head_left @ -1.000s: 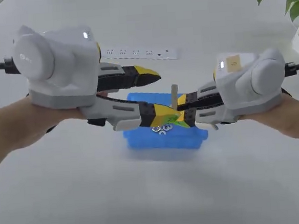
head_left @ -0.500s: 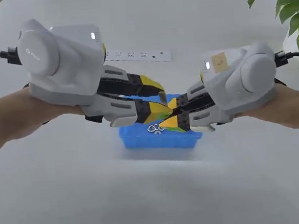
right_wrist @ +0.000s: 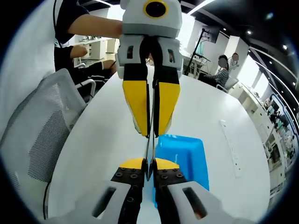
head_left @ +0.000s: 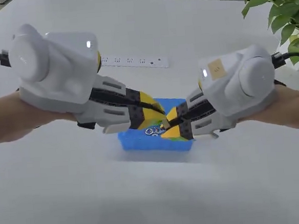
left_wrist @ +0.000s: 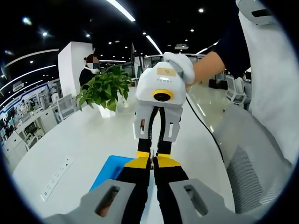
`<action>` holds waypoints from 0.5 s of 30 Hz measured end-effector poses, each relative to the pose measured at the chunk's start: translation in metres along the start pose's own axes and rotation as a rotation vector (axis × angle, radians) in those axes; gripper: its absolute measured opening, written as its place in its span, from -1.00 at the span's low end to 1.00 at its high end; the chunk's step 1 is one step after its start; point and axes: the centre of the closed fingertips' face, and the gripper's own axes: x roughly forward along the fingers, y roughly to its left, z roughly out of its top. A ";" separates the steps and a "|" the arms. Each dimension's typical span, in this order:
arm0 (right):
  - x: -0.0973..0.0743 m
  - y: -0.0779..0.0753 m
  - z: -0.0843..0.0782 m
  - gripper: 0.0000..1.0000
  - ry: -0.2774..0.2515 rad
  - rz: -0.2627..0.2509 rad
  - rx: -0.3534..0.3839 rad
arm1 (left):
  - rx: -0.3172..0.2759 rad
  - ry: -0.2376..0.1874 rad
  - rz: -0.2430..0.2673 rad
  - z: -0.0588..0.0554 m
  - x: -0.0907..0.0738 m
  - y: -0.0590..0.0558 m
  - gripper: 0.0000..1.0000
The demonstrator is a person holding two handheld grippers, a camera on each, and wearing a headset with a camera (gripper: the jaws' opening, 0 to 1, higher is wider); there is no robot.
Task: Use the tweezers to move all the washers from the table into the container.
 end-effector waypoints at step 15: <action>-0.003 0.024 -0.002 -0.85 0.029 0.056 0.005 | 0.042 0.111 -0.032 -0.028 -0.006 -0.023 -0.85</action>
